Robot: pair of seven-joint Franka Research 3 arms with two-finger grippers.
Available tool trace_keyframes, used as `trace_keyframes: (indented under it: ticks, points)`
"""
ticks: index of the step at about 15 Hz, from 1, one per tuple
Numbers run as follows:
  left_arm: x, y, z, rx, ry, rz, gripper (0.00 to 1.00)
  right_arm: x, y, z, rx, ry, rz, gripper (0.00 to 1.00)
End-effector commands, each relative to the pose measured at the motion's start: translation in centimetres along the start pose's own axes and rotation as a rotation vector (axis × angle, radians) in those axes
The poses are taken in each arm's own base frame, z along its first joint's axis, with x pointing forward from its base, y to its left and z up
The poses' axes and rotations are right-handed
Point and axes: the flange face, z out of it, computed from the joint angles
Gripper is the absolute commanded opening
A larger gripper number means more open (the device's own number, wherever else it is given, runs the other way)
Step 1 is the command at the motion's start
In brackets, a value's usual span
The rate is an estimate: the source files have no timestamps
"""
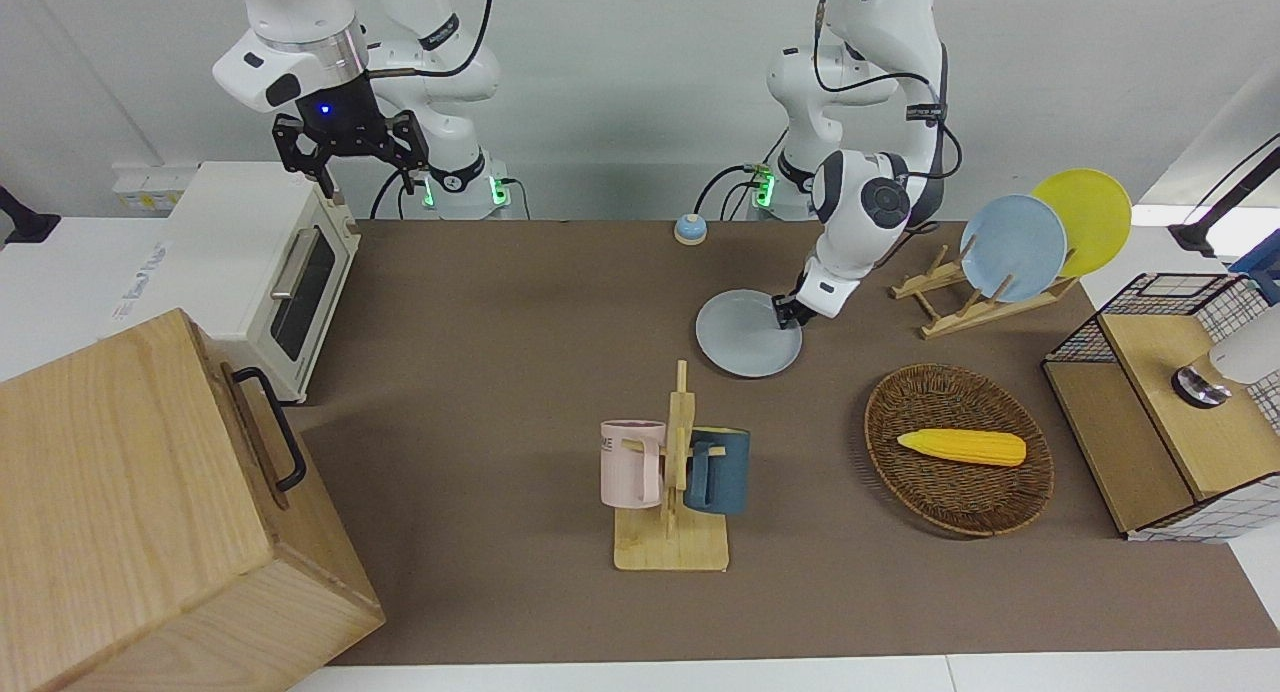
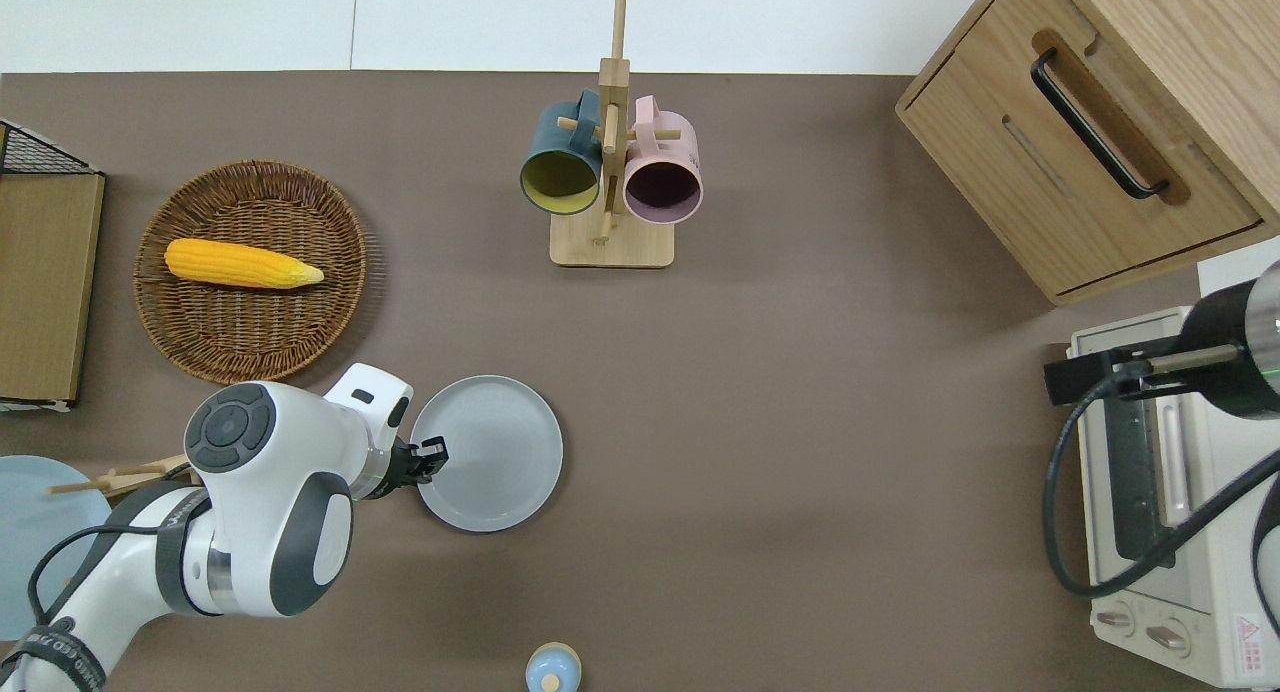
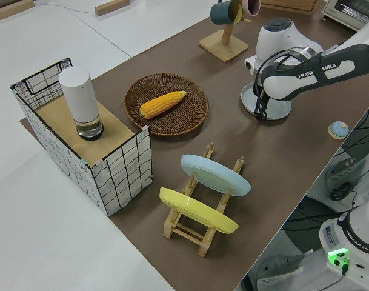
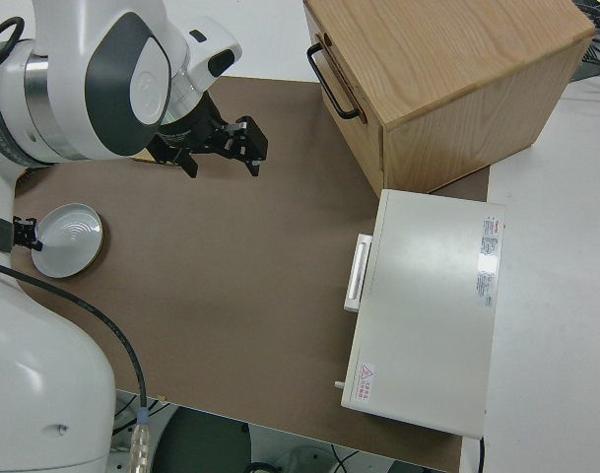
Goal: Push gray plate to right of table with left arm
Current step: 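Push the gray plate with the left gripper toward the toaster oven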
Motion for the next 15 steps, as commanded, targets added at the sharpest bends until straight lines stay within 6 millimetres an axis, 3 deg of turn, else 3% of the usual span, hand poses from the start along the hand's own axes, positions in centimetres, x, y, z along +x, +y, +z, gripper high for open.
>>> trace_keyframes:
  ticks: [1,5,15]
  points:
    - [-0.4,0.0,1.6,-0.001,-0.014,-0.04,0.0,-0.3,0.2,-0.2,0.001,0.001,-0.016,0.996]
    - [-0.5,0.1,1.6,-0.015,-0.023,-0.068,0.0,-0.3,0.3,-0.2,0.002,0.001,-0.014,0.996]
    - [-4.0,6.3,3.0,-0.041,-0.014,-0.068,0.0,-0.3,0.2,-0.2,0.001,0.001,-0.016,0.996]
